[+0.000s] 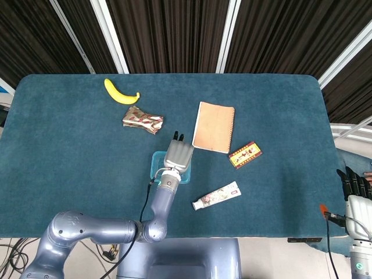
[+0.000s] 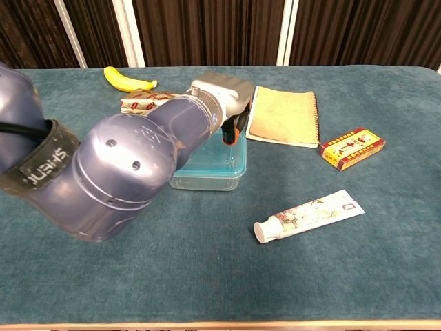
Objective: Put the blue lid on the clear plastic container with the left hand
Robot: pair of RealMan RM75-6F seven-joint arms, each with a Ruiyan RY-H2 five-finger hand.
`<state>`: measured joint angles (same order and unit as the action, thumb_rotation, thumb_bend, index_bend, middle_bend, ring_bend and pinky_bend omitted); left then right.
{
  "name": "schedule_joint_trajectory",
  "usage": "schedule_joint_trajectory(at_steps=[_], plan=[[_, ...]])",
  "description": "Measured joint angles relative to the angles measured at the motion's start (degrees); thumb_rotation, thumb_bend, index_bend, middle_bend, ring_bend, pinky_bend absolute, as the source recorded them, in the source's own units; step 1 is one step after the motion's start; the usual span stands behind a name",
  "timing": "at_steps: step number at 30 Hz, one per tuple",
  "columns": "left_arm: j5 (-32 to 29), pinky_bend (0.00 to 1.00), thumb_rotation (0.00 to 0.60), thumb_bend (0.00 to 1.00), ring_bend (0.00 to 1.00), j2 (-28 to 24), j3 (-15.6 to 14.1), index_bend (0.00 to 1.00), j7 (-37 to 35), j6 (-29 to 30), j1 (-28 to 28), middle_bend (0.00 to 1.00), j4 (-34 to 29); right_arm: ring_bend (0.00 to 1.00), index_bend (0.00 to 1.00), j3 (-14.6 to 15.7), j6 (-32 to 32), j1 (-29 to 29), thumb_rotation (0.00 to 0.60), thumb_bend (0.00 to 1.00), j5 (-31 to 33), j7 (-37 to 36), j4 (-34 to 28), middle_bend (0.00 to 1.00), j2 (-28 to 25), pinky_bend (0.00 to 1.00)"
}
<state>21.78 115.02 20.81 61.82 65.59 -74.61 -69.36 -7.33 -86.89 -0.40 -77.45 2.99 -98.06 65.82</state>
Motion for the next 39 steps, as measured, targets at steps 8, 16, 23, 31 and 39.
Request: schedule_joint_trajectory(at_steps=[8, 16, 23, 31, 39], plan=[[-0.8, 0.11, 0.6, 0.51, 0.15, 2.1, 0.9, 0.59, 2.4, -0.4, -0.7, 0.51, 2.8, 0.04, 0.09, 0.1, -0.1, -0.1, 0.6, 0.27, -0.5, 0.2, 0.5, 0.01, 0.0, 0.0], [0.6, 0.11, 0.6, 0.51, 0.15, 4.1, 1.1, 0.6, 2.5, -1.2, -0.9, 0.51, 6.0, 0.04, 0.09, 0.1, 0.0, -0.1, 0.6, 0.27, -0.4, 0.2, 0.5, 0.01, 0.0, 0.0], [1.0, 0.11, 0.6, 0.51, 0.15, 5.4, 0.8, 0.6, 3.5, -2.1, -0.3, 0.51, 7.6, 0.03, 0.09, 0.1, -0.1, -0.2, 0.6, 0.27, -0.5, 0.2, 0.6, 0.01, 0.0, 0.0], [2.4, 0.11, 0.6, 0.51, 0.15, 5.3, 1.4, 0.6, 3.7, -1.3, 0.2, 0.51, 6.0, 0.04, 0.09, 0.1, -0.3, -0.1, 0.6, 0.27, -0.8, 0.3, 0.6, 0.01, 0.0, 0.0], [7.8, 0.11, 0.6, 0.51, 0.15, 2.3, 0.3, 0.6, 3.8, 6.0, 2.3, 0.51, -2.5, 0.04, 0.09, 0.1, -0.3, -0.1, 0.6, 0.27, -0.7, 0.3, 0.5, 0.01, 0.1, 0.0]])
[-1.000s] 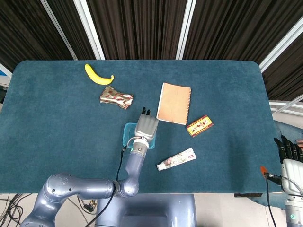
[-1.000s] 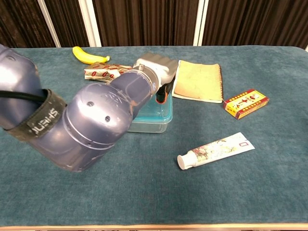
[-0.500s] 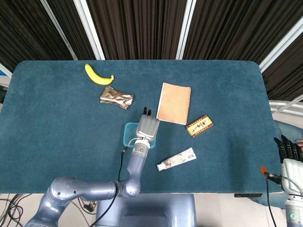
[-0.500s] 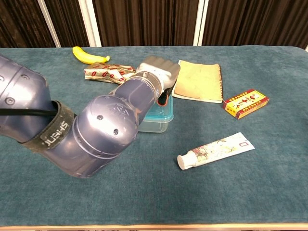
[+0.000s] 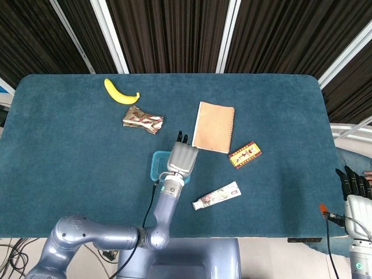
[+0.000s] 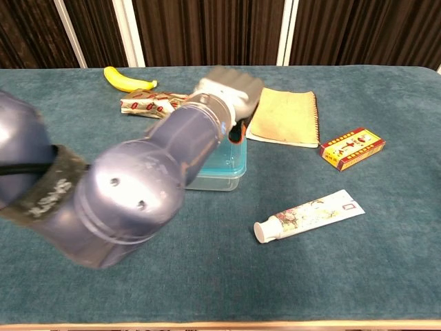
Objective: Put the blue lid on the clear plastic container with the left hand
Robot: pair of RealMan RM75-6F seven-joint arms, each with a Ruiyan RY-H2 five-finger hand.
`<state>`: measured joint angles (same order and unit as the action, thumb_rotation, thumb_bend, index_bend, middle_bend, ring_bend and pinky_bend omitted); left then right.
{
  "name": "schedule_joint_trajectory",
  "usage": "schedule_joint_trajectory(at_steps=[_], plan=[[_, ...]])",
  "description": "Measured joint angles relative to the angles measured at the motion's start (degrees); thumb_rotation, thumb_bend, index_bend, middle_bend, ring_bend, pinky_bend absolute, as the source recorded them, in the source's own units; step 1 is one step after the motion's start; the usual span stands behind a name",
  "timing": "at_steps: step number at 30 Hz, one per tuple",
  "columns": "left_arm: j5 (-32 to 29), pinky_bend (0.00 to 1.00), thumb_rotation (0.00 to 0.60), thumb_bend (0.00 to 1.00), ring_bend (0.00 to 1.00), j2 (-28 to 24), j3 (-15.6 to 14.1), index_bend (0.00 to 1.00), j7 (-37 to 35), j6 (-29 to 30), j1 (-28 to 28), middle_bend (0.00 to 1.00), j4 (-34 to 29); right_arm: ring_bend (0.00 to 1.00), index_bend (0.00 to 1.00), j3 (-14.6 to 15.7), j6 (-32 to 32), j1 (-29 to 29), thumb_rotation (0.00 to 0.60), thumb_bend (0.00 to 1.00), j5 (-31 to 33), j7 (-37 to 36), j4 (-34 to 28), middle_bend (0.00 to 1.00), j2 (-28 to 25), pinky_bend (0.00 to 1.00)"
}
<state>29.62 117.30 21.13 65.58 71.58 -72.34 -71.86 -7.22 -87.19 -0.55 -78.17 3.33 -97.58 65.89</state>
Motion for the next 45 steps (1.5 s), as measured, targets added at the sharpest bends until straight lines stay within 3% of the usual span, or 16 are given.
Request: schedule_joint_trajectory(at_steps=[9, 16, 32, 45], plan=[[0.5, 0.1, 0.6, 0.51, 0.15, -4.5, -2.4, 0.6, 1.2, 1.7, 4.1, 0.51, -9.7, 0.03, 0.09, 0.1, -0.1, 0.1, 0.6, 0.27, 0.0, 0.2, 0.0, 0.01, 0.1, 0.0], [1.5, 0.1, 0.6, 0.51, 0.15, -7.7, -6.6, 0.6, 1.0, 0.4, 7.0, 0.51, -16.2, 0.04, 0.09, 0.0, -0.1, 0.1, 0.6, 0.27, 0.0, 0.3, 0.0, 0.01, 0.1, 0.0], [2.3, 0.1, 0.6, 0.51, 0.15, -7.6, -7.7, 0.6, 1.1, 0.2, 7.6, 0.51, -18.8, 0.04, 0.09, 0.0, 0.0, 0.0, 0.6, 0.27, 0.0, 0.3, 0.0, 0.01, 0.1, 0.0], [1.3, 0.09, 0.6, 0.51, 0.15, -6.2, -8.3, 0.6, 2.6, 0.0, 7.2, 0.51, -17.1, 0.04, 0.09, -0.1, 0.0, 0.0, 0.6, 0.27, 0.2, 0.1, -0.1, 0.01, 0.0, 0.0]])
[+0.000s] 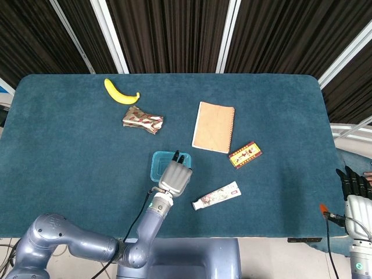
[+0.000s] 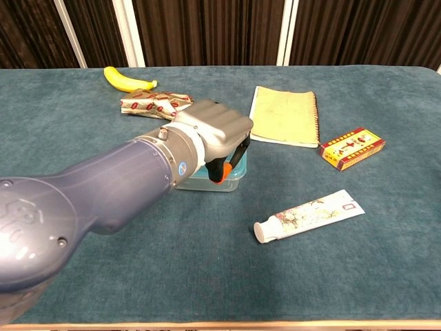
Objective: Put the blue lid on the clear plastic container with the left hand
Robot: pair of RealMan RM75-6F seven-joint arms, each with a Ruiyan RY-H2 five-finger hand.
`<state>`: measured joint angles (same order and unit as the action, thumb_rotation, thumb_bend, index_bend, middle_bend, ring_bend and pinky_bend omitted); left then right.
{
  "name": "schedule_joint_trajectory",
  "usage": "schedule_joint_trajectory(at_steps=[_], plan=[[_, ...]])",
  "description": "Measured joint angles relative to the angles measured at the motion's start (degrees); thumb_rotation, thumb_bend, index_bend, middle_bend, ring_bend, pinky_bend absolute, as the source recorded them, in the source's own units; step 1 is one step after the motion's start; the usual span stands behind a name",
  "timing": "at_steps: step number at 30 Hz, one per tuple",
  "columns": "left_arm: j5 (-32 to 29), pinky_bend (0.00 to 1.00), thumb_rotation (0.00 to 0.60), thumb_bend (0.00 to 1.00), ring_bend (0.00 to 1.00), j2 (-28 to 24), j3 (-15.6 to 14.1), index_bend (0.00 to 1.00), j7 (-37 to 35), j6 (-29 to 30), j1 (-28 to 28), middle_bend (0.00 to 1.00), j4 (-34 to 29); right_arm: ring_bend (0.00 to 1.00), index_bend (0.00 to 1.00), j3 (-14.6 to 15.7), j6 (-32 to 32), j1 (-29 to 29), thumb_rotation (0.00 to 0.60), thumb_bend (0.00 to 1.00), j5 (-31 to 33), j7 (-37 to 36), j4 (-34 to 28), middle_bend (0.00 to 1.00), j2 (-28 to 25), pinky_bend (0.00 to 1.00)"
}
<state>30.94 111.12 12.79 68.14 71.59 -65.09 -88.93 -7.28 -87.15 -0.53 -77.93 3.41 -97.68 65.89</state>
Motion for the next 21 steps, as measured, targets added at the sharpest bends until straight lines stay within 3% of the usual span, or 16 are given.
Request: schedule_joint_trajectory(at_steps=[21], plan=[[0.6, 0.08, 0.6, 0.51, 0.15, 3.1, -1.8, 0.6, 1.0, -1.5, 0.5, 0.51, 5.1, 0.04, 0.09, 0.0, 0.0, 0.0, 0.6, 0.27, -0.1, -0.5, -0.1, 0.01, -0.2, 0.0]])
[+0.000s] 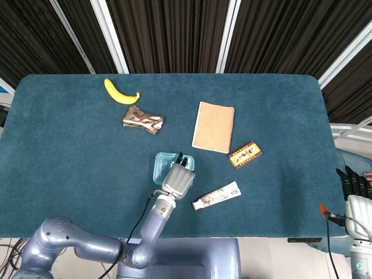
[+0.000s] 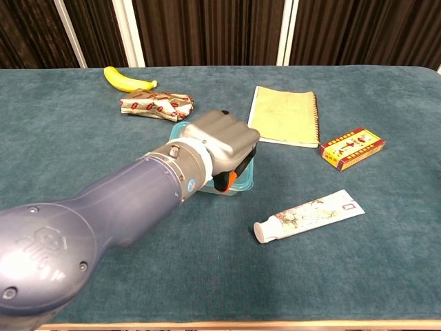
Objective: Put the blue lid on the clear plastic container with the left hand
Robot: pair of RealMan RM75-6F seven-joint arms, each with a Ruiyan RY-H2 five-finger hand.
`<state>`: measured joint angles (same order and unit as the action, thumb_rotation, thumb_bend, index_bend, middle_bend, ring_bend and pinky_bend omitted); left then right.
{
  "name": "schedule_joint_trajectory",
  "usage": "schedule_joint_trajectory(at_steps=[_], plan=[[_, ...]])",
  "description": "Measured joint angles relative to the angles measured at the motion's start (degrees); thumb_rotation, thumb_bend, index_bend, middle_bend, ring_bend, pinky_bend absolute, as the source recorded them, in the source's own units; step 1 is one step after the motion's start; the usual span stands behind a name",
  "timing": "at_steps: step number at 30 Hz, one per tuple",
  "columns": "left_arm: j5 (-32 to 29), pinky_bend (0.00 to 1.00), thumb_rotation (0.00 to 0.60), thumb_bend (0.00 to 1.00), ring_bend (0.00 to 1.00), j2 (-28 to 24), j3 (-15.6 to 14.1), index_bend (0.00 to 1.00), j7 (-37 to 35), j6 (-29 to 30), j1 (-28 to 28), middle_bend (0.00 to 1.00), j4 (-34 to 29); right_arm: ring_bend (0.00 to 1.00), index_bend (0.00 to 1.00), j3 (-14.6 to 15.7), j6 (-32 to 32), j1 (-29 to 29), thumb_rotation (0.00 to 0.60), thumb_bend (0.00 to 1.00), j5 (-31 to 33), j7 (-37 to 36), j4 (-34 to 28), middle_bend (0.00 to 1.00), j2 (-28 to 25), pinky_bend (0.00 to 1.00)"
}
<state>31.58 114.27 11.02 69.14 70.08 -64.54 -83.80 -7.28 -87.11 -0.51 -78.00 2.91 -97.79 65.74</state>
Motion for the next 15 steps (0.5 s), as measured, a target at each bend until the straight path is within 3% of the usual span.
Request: schedule_joint_trajectory(at_steps=[15], plan=[[2.7, 0.08, 0.6, 0.51, 0.15, -0.1, 0.1, 0.6, -0.6, 0.3, 1.2, 0.5, 0.4, 0.04, 0.09, 0.0, -0.2, 0.1, 0.6, 0.27, -0.1, -0.1, 0.0, 0.01, 0.0, 0.0]])
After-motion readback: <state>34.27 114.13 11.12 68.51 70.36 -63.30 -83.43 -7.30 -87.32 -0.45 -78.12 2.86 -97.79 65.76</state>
